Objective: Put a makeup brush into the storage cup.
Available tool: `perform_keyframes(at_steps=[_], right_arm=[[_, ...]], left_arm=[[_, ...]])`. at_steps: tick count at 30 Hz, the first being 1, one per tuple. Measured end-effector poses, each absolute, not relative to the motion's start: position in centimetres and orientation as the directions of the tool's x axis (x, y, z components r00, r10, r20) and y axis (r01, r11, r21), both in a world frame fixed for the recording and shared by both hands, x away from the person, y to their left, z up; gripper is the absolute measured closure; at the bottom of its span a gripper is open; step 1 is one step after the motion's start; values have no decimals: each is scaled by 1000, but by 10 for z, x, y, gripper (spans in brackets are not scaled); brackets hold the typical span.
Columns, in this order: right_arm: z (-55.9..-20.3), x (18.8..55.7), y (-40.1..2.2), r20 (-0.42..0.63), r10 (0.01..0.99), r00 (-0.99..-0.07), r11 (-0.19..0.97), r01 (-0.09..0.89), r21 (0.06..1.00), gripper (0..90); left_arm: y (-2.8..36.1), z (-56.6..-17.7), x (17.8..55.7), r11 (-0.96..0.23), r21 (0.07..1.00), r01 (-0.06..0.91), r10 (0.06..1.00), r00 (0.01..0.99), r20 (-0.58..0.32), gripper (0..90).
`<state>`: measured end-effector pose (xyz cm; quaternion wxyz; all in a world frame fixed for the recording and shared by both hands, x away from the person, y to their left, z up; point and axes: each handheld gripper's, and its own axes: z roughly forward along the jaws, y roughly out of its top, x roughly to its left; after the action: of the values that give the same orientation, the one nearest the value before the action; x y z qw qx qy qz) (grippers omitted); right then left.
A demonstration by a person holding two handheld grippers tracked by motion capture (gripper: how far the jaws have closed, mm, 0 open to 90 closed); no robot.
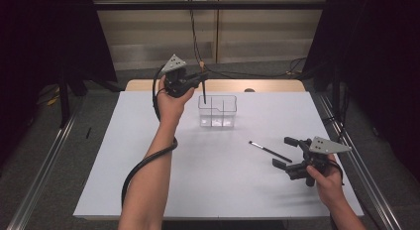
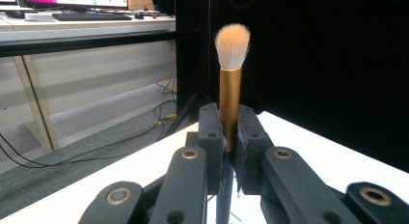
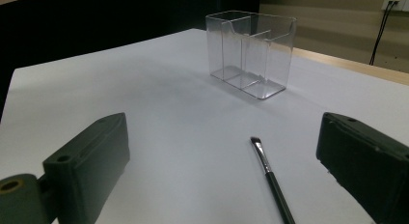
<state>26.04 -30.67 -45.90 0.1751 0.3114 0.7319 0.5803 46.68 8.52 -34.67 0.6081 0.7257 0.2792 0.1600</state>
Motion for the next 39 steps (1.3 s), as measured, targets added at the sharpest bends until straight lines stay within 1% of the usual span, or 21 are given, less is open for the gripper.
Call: perform_keyframes(at_steps=[17, 20, 21, 39], right_arm=[[-459, 260, -307, 102, 660, -745, 133, 249, 959, 44], [-459, 260, -308, 102, 659, -745, 133, 249, 959, 44], [-459, 260, -308, 102, 659, -745, 132, 248, 960, 44], [-459, 261, -306, 101, 656, -748, 137, 249, 959, 44]], left_arm=[[82, -354, 472, -94, 972, 214, 627, 771, -109, 834], [83, -356, 473, -107, 972, 207, 625, 775, -96, 834], [82, -357, 472, -98, 972, 214, 632, 768, -106, 834], [87, -369, 470, -121, 965, 231, 629, 770, -105, 833]])
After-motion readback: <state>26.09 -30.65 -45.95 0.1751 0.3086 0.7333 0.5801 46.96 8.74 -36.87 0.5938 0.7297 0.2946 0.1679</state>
